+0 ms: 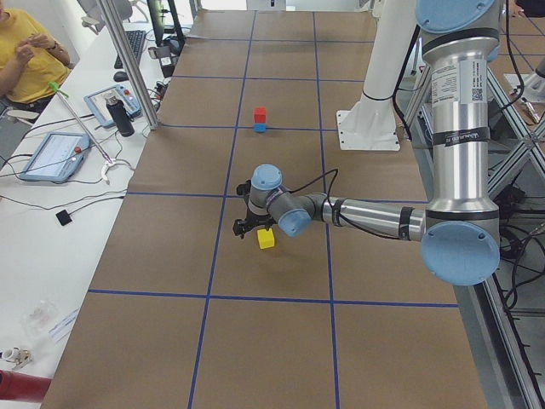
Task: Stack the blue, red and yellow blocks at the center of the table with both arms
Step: 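Lower the left gripper onto the yellow block and close it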
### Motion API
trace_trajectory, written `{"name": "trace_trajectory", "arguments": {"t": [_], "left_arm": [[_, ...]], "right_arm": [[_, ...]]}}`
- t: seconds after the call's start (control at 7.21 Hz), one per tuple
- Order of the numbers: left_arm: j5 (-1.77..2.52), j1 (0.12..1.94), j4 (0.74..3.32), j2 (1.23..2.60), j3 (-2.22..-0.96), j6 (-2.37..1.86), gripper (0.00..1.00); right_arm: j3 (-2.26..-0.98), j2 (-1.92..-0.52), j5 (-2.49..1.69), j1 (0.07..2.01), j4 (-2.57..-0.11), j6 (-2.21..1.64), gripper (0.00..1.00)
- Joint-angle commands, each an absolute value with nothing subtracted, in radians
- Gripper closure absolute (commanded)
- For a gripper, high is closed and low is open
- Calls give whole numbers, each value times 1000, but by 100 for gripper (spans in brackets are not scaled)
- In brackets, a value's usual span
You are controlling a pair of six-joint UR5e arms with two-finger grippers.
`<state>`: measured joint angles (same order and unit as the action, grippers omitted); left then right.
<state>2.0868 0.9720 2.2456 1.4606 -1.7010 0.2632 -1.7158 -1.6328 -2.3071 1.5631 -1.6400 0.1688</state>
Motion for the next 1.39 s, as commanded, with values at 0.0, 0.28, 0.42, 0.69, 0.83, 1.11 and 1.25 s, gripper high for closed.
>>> {"name": "trace_trajectory", "arguments": {"t": [0.0, 0.28, 0.42, 0.69, 0.83, 1.11, 1.25], "left_arm": [[2109, 968, 2269, 1448, -1697, 262, 1], [2129, 962, 2264, 1450, -1695, 262, 1], [2128, 948, 2264, 1450, -1694, 259, 1], [2120, 914, 2263, 1450, -1689, 255, 1], [2118, 902, 2264, 1460, -1651, 256, 1], [2115, 884, 2263, 1482, -1620, 255, 12], [2117, 884, 2263, 1480, -1626, 252, 71]], "right_arm": [[-1717, -1632, -2307, 1563, -1640, 167, 0], [-1717, -1632, -2307, 1563, -1641, 167, 0], [-1717, -1632, -2307, 1563, -1641, 167, 0], [-1715, -1632, -2309, 1563, -1641, 167, 0], [-1715, -1632, -2309, 1563, -1641, 167, 0], [-1717, -1632, -2309, 1563, -1640, 167, 0], [-1718, -1632, -2309, 1563, -1641, 167, 0]]}}
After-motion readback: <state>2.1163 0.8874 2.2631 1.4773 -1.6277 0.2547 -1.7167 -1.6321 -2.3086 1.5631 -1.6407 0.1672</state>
